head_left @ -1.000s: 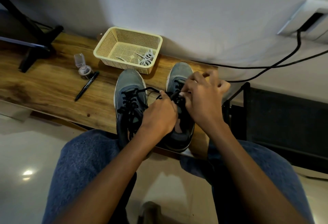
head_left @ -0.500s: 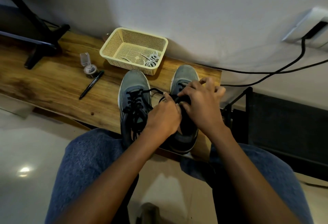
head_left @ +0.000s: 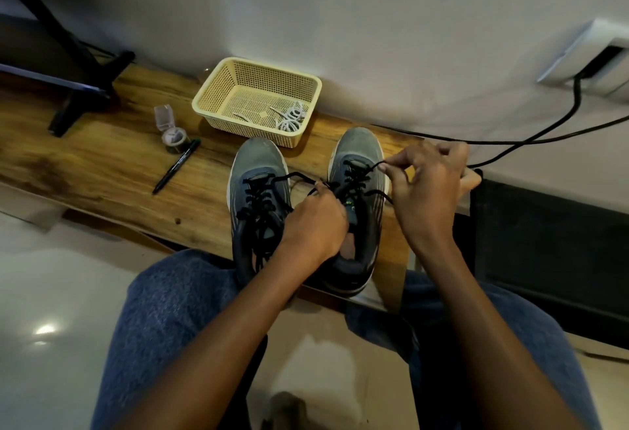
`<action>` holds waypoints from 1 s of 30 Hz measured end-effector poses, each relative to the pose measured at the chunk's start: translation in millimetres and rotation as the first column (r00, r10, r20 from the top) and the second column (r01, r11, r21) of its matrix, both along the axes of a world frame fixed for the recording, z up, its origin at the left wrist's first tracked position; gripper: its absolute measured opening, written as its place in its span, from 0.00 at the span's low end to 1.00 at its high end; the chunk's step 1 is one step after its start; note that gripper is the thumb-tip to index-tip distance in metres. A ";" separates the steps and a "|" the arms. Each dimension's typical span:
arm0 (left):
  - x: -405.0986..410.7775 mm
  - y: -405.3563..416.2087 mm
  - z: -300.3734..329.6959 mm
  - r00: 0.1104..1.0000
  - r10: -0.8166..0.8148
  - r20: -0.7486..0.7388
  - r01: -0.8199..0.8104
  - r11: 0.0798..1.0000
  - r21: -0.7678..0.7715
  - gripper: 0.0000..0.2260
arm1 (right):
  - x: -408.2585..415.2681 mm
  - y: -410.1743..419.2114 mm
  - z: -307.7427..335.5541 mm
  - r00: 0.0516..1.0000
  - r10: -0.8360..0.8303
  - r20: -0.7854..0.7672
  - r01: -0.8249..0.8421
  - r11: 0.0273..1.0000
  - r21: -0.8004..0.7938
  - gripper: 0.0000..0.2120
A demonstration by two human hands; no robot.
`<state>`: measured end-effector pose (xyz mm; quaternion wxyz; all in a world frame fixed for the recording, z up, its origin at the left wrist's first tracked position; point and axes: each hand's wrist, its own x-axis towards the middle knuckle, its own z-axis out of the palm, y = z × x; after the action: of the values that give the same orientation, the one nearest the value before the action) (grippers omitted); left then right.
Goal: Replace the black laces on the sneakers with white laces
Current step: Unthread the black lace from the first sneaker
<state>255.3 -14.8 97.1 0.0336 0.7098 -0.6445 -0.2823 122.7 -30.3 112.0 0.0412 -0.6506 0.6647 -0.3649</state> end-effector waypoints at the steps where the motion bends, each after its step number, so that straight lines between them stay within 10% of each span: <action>1: 0.4 0.3 -0.5 1.000 0.002 -0.003 -0.002 1.000 -0.002 0.21 | 0.5 0.1 -1.3 0.999 -0.039 0.023 0.038 0.999 0.033 0.02; 8: 2.6 0.7 -1.0 0.999 0.011 -0.037 -0.012 1.000 -0.028 0.16 | 9.9 3.4 -4.1 0.954 0.235 -0.185 -0.164 0.927 0.337 0.18; 12: 2.2 -0.5 -2.0 0.999 0.004 -0.035 -0.005 1.000 -0.028 0.18 | 15.5 2.9 -9.5 0.904 0.331 -0.271 -0.236 0.915 0.328 0.10; 21: -1.0 2.0 4.0 0.999 -0.026 -0.025 0.024 0.997 -0.071 0.16 | 7.2 1.1 -8.6 0.969 0.119 -0.218 -0.083 0.982 0.170 0.02; 30: -1.3 4.8 3.4 0.999 0.020 -0.041 -0.023 0.998 -0.066 0.15 | 11.4 3.8 -2.8 0.987 0.074 -0.144 -0.022 0.941 0.337 0.05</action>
<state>254.0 -10.0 100.5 0.0734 0.7093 -0.6450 -0.2748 134.1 -26.4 109.2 0.1084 -0.6766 0.7019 -0.1943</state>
